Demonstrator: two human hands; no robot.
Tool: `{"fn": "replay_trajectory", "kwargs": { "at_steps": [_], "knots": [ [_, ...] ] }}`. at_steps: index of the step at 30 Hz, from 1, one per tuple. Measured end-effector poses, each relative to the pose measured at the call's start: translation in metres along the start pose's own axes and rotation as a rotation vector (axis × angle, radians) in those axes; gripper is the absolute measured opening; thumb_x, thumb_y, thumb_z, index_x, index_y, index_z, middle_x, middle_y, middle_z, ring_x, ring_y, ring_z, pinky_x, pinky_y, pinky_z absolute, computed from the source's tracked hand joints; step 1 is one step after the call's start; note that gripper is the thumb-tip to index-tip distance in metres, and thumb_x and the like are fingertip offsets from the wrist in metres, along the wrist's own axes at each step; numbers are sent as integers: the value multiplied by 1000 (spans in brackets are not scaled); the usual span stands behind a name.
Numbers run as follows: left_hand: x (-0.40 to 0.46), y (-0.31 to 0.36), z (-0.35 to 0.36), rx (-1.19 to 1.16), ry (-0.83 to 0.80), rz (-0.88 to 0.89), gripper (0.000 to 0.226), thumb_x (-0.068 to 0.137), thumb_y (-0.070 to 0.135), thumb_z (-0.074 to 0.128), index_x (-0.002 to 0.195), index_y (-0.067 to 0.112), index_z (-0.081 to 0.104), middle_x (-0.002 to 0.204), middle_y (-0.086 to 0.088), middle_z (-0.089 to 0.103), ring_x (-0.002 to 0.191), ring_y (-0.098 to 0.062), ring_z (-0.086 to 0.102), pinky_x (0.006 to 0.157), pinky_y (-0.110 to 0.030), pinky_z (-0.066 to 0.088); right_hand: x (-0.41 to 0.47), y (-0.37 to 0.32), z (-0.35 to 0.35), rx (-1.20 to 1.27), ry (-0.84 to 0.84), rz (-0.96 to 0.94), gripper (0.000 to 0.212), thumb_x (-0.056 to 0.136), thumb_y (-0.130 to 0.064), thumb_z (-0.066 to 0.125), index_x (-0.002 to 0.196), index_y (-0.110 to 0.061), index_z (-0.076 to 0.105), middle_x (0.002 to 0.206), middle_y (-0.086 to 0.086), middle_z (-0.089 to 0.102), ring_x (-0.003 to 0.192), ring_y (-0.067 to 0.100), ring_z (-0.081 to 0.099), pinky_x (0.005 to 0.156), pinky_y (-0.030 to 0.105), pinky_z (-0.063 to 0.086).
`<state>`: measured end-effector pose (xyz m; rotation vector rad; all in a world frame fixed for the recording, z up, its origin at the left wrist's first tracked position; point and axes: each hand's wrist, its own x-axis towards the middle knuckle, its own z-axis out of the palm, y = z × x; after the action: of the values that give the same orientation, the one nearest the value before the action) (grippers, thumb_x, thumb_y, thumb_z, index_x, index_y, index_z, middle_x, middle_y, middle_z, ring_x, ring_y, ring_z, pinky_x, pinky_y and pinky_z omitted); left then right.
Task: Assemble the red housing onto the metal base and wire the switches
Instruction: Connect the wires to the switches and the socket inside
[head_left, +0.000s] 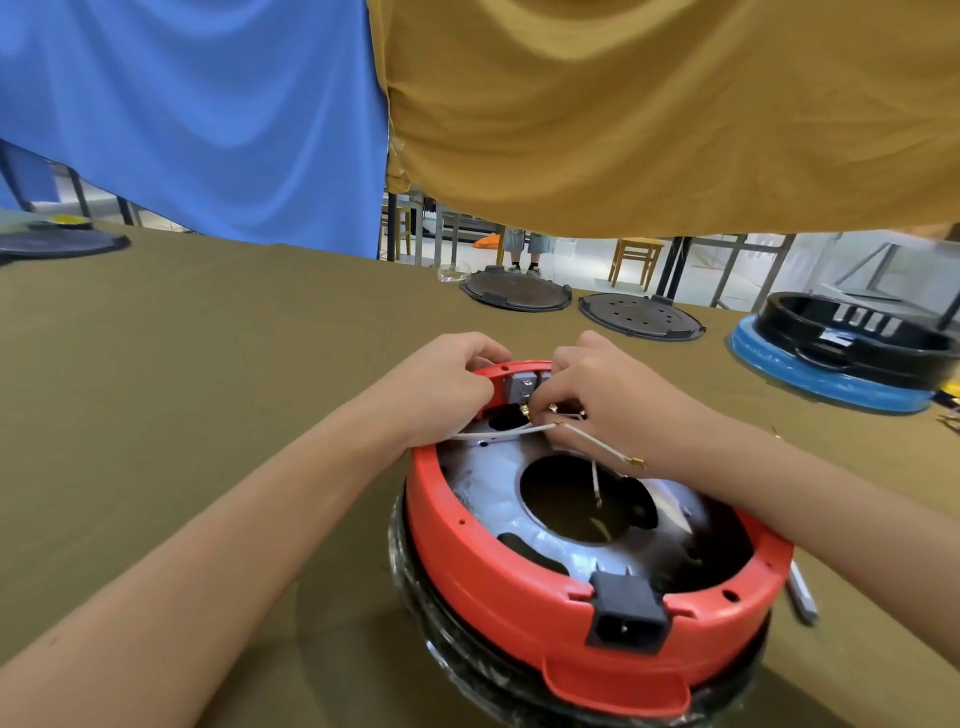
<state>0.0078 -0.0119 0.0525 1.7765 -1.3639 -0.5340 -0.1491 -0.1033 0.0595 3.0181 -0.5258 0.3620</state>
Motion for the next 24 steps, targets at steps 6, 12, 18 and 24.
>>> {"fn": "replay_trajectory", "kwargs": {
  "at_steps": [6, 12, 18, 24],
  "knots": [
    [0, 0, 0, 13, -4, 5, 42, 88, -1, 44, 115, 24, 63, 94, 16, 63, 73, -5, 62, 65, -16, 48, 1, 2, 2, 17, 8, 13, 17, 93, -26, 58, 90, -29, 74, 79, -6, 45, 81, 12, 29, 65, 30, 23],
    [-1, 0, -1, 42, 0, 25, 37, 88, 1, 47, 110, 24, 65, 91, 8, 65, 68, -8, 61, 63, -22, 48, 1, 2, 2, -9, 36, 29, 18, 95, -30, 57, 91, -27, 74, 76, -8, 41, 82, 14, 31, 66, 30, 25],
    [-1, 0, -1, 82, -5, 51, 33, 90, 6, 49, 112, 23, 65, 98, 8, 66, 74, -4, 59, 61, -21, 41, -1, 4, 2, 15, 48, -19, 13, 94, -30, 56, 86, -31, 66, 74, -16, 38, 81, 13, 32, 69, 31, 34],
    [-1, -1, -1, 123, -9, 68, 33, 89, 4, 49, 113, 22, 63, 101, 3, 67, 76, -11, 62, 64, -24, 46, 2, -2, 3, -15, 60, -6, 17, 92, -28, 57, 76, -28, 64, 70, -13, 40, 80, 14, 34, 70, 38, 43]
  ]
}}
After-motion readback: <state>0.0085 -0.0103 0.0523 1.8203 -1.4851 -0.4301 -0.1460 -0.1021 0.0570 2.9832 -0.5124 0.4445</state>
